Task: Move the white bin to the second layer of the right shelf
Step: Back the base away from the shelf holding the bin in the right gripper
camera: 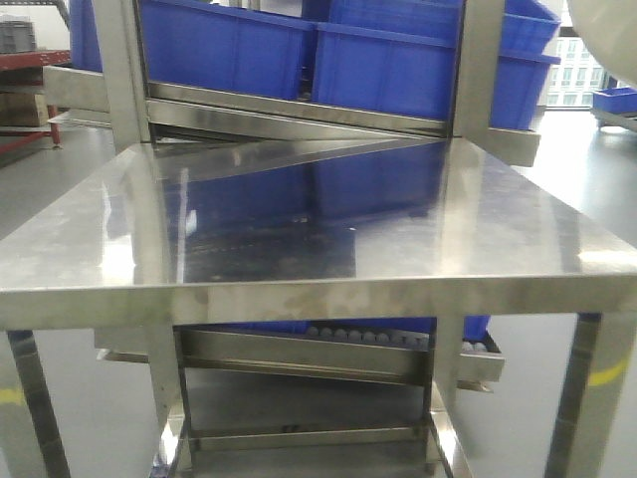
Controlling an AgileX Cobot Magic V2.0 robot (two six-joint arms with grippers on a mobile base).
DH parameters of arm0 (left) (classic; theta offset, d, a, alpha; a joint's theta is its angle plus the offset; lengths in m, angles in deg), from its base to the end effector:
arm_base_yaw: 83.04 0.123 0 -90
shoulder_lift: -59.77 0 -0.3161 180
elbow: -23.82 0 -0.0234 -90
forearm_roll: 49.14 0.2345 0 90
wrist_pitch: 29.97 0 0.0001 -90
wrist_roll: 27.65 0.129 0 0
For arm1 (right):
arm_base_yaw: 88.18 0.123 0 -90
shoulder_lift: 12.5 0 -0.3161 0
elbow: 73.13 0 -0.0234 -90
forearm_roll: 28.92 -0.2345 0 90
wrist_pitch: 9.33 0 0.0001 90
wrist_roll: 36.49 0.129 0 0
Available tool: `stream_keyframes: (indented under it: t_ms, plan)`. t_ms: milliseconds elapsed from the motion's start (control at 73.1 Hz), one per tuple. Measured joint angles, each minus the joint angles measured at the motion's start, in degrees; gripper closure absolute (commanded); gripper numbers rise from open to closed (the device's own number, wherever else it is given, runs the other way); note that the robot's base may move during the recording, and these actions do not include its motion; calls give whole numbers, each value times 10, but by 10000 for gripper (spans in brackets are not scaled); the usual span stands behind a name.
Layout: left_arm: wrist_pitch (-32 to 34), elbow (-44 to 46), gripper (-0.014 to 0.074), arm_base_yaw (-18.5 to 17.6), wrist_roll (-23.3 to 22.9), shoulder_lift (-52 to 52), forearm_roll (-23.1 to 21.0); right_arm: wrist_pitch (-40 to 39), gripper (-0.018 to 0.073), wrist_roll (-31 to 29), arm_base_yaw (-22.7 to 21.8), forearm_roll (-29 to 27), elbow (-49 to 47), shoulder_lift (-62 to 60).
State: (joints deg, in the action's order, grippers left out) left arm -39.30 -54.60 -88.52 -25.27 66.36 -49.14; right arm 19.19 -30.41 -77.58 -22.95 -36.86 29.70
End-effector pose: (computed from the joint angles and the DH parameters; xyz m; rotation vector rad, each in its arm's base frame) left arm 0.0460 -0.0044 0.1931 0.1129 1.6428 -0.0413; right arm 0.1134 0.0147 0.3677 -0.1246 1.8615 0.0917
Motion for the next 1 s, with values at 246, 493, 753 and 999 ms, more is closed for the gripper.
stream_keyframes:
  t_ms: [246,493,753,999]
  plan:
    - [0,0,512,0,0,0,0,0,504,0,0,0,0,1]
    - [0,0,512,0,0,0,0,-1,504,0,0,0,0,1]
    - [0,0,512,0,0,0,0,-1,504,0,0,0,0,1]
    - [0,0,512,0,0,0,0,-1,504,0,0,0,0,1]
